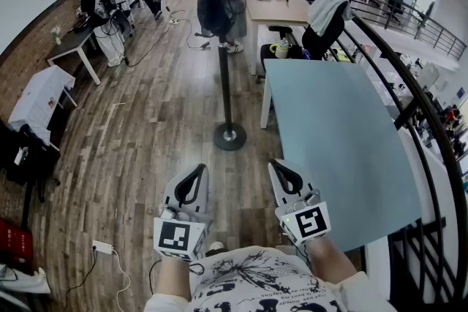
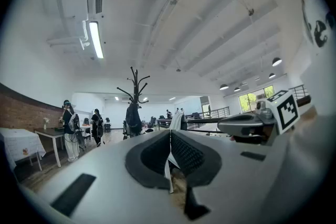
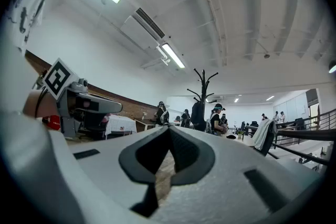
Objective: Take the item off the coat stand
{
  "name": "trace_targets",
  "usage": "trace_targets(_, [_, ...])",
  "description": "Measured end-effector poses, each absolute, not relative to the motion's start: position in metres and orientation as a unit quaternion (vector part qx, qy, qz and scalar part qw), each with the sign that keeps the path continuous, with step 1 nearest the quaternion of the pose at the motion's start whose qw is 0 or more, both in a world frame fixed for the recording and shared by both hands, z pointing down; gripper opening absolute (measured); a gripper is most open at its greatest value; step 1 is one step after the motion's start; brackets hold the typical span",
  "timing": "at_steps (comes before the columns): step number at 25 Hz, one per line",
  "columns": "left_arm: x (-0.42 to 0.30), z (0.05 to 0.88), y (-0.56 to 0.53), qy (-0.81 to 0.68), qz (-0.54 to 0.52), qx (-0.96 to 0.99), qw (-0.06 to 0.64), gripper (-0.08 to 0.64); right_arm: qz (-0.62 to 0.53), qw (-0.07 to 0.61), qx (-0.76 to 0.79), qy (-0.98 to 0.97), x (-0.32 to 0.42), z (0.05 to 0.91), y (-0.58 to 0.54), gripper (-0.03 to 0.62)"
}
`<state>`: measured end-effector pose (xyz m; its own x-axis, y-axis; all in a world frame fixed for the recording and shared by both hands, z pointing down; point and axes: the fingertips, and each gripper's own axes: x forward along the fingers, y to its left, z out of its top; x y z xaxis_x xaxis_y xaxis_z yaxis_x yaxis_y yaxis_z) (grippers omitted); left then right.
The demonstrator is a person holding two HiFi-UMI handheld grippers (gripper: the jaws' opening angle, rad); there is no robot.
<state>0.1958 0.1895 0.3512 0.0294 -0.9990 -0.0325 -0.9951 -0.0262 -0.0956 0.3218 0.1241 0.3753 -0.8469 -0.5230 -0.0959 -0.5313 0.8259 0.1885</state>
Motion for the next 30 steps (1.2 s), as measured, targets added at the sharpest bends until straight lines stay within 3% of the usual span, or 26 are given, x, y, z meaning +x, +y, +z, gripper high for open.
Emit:
trace_targets(20, [0.196,0.383,0.167,0.691,-0.037,-0.722,0.009,0.005,0.085,-0.002,-0.275,0.958,0.319,0.399,0.100,-0.006])
trace_targets(30, [0.113,0.399,0.092,0.675,-0.022,-0.737,0.006,0.005,0.071,-0.026,-0.304,0.950,0.241,0.419,0.030,-0.006])
